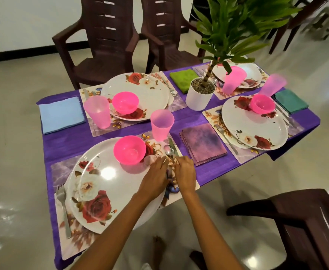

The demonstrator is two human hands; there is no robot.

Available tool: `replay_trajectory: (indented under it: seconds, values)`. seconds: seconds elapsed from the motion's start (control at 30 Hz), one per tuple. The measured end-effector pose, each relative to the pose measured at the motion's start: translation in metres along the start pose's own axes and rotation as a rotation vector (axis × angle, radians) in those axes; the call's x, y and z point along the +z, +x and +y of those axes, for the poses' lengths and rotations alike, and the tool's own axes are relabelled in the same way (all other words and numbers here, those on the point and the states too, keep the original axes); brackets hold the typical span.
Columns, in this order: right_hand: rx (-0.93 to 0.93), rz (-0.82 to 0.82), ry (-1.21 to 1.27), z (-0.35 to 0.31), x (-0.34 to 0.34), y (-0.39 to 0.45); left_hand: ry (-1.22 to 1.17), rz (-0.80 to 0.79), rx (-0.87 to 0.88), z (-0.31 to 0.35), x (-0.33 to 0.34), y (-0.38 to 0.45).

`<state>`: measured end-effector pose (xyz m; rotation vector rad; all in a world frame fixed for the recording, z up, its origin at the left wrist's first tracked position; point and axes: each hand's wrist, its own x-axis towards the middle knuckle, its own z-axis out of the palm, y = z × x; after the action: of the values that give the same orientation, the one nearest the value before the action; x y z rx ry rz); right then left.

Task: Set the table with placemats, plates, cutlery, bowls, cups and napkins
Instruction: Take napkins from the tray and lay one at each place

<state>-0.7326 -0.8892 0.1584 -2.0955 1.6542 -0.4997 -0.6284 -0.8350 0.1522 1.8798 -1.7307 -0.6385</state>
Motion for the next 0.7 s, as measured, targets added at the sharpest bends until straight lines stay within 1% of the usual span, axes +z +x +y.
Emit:
replay_trajectory:
  seconds: [0.07, 0.2, 0.27, 0.33, 0.47, 0.53, 0.6, 0.7]
  values:
    - [-0.022, -0.059, -0.025, -0.001, 0.000, 0.009, 0.016, -0.002, 0.042, -0.003, 0.003, 0.009]
    - [-0.019, -0.140, -0.008, -0.002, 0.006, -0.001, 0.135, -0.093, 0.019, -0.003, 0.009, 0.013]
    - [-0.007, -0.142, 0.026, -0.002, 0.008, -0.012, 0.235, -0.114, 0.047, -0.005, 0.011, 0.011]
    - [0.008, -0.120, 0.033, 0.001, 0.005, -0.011, 0.279, -0.118, 0.047, -0.007, 0.015, 0.011]
    - [0.052, -0.052, 0.033, 0.011, -0.004, 0.014, 0.369, -0.179, -0.078, 0.000, 0.018, 0.016]
    - [0.029, -0.081, -0.010, 0.014, -0.006, 0.023, 0.445, -0.192, -0.143, 0.004, 0.020, 0.018]
    - [-0.003, -0.150, -0.070, 0.015, -0.006, 0.025, 0.503, -0.172, -0.163, 0.005, 0.022, 0.019]
    - [-0.004, -0.162, -0.070, 0.020, -0.004, 0.018, 0.535, -0.148, -0.136, 0.008, 0.021, 0.023]
